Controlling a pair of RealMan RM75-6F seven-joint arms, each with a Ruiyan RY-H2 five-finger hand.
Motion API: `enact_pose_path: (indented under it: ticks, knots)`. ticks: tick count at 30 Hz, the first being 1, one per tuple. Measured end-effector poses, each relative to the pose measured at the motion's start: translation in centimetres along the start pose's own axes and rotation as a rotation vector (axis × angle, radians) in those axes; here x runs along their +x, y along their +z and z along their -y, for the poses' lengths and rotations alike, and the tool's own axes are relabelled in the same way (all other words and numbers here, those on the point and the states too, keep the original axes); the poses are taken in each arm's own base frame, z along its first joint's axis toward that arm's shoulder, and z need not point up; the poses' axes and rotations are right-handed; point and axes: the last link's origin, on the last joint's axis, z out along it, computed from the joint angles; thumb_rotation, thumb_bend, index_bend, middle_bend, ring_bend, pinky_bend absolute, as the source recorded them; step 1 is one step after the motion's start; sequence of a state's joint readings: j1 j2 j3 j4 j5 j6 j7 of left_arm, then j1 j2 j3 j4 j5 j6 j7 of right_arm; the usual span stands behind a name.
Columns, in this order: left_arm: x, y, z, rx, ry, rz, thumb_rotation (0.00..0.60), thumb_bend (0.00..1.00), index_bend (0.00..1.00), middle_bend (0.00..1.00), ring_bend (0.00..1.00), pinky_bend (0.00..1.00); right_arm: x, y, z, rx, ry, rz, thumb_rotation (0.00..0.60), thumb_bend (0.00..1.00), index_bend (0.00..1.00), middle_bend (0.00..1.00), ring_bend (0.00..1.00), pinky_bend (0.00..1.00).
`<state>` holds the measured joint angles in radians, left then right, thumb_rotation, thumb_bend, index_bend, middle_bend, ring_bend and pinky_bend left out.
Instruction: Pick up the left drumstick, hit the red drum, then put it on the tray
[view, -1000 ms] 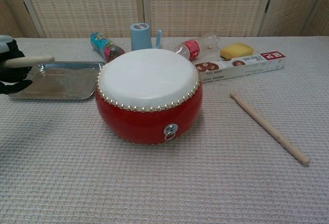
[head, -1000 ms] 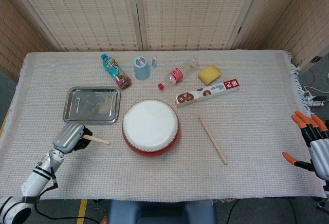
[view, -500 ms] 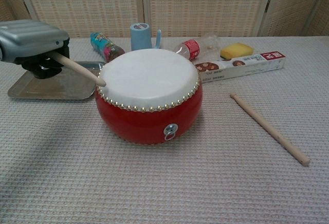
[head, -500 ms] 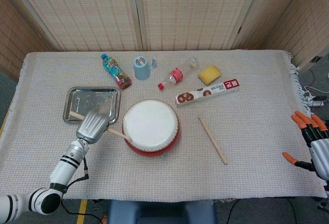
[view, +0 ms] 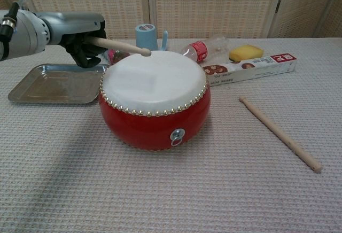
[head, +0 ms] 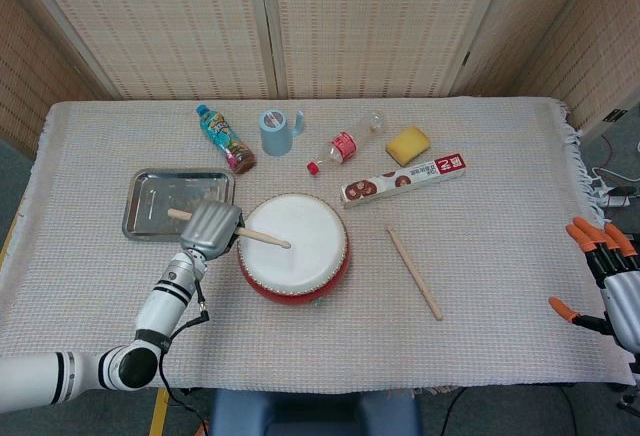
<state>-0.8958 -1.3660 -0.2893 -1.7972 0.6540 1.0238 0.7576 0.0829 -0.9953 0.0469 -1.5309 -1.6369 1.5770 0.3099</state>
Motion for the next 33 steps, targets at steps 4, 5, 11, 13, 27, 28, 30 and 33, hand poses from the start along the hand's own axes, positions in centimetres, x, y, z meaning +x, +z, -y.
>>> enact_pose_path:
  ticks: [4, 5, 11, 13, 27, 28, 30, 33]
  knots:
    - [-0.7, 0.6, -0.2, 0.002, 0.124, 0.013, 0.6, 0.86, 1.0, 1.0, 1.0, 1.0, -0.1, -0.1, -0.1, -0.005, 0.003, 0.003, 0.6, 0.16, 0.0, 0.01, 0.0, 0.0]
    - [-0.9, 0.7, -0.2, 0.005, 0.159, 0.02, 0.6, 0.86, 1.0, 1.0, 1.0, 1.0, -0.1, -0.1, -0.1, -0.006, 0.004, 0.005, 0.6, 0.16, 0.0, 0.01, 0.0, 0.0]
    - [-1.7, 1.1, 0.0, 0.047, 0.297, 0.056, 0.6, 0.85, 1.0, 1.0, 1.0, 1.0, 0.0, -0.2, -0.2, -0.007, 0.008, -0.003, 0.6, 0.16, 0.0, 0.01, 0.0, 0.0]
    - [-1.3, 1.1, 0.0, 0.054, 0.257, 0.037, 0.6, 0.85, 1.0, 1.0, 1.0, 1.0, 0.0, -0.3, -0.3, -0.009, 0.009, -0.003, 0.6, 0.16, 0.0, 0.01, 0.0, 0.0]
    - [-0.7, 1.3, -0.7, 0.013, 0.121, -0.022, 0.6, 0.84, 1.0, 1.0, 1.0, 1.0, -0.1, -0.2, -0.5, -0.016, 0.011, 0.003, 0.6, 0.16, 0.0, 0.01, 0.0, 0.0]
    - [-1.1, 1.4, -0.6, 0.013, 0.166, -0.019, 0.6, 0.84, 1.0, 1.0, 1.0, 1.0, -0.1, -0.2, -0.5, -0.017, 0.01, 0.002, 0.6, 0.16, 0.0, 0.01, 0.0, 0.0]
    - [-1.6, 1.6, -0.6, 0.012, 0.264, -0.015, 0.6, 0.84, 1.0, 1.0, 1.0, 1.0, -0.1, -0.2, -0.6, -0.017, 0.011, 0.002, 0.6, 0.16, 0.0, 0.01, 0.0, 0.0]
    - [-1.7, 1.6, -0.5, 0.015, 0.31, -0.019, 0.6, 0.84, 1.0, 1.0, 1.0, 1.0, -0.1, -0.1, -0.6, -0.015, 0.014, 0.002, 0.6, 0.16, 0.0, 0.01, 0.0, 0.0]
